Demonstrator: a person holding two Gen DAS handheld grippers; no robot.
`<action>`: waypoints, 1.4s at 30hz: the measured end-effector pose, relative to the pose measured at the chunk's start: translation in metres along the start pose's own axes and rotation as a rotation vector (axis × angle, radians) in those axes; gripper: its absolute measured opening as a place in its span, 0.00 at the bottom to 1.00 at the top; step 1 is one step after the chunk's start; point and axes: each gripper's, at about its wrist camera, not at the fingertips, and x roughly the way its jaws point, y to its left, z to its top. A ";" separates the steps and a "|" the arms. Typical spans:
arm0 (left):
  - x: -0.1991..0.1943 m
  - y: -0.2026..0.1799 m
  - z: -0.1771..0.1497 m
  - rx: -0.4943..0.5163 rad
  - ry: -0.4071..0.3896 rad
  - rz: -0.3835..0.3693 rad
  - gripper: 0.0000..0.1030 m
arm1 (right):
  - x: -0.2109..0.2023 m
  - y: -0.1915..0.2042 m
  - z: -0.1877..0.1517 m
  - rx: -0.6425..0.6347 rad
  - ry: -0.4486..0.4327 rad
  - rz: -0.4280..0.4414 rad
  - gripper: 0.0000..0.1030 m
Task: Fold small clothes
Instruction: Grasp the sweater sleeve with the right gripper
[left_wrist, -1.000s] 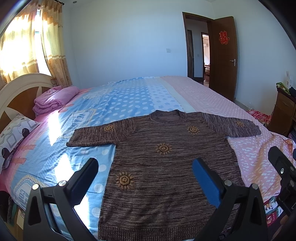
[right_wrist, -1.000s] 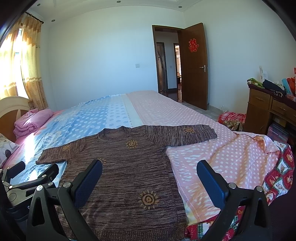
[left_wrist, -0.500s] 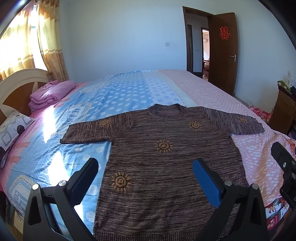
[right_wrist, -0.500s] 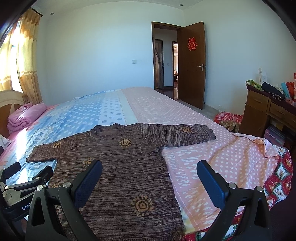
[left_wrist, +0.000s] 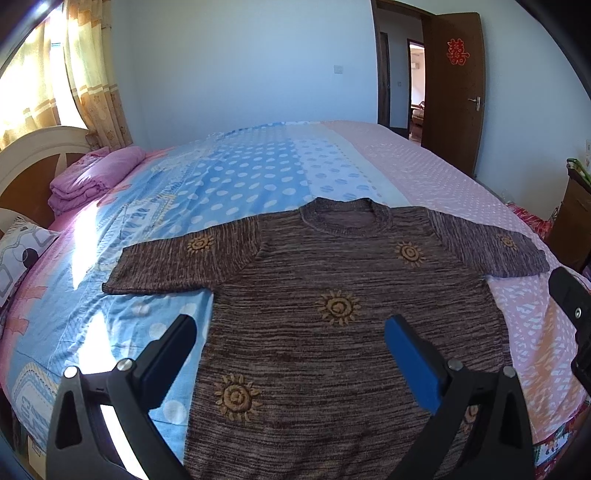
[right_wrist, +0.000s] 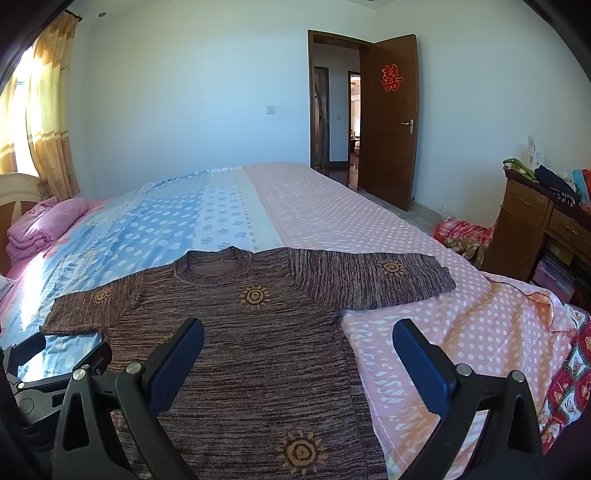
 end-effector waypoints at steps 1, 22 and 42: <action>0.005 0.000 0.002 0.000 0.006 0.002 1.00 | 0.006 0.002 0.002 0.001 0.008 0.004 0.99; 0.114 -0.011 0.049 0.043 0.091 -0.009 1.00 | 0.127 -0.051 0.023 0.082 0.124 -0.001 0.99; 0.217 0.025 0.049 -0.125 0.139 0.023 1.00 | 0.253 -0.293 0.050 0.428 0.246 -0.277 0.44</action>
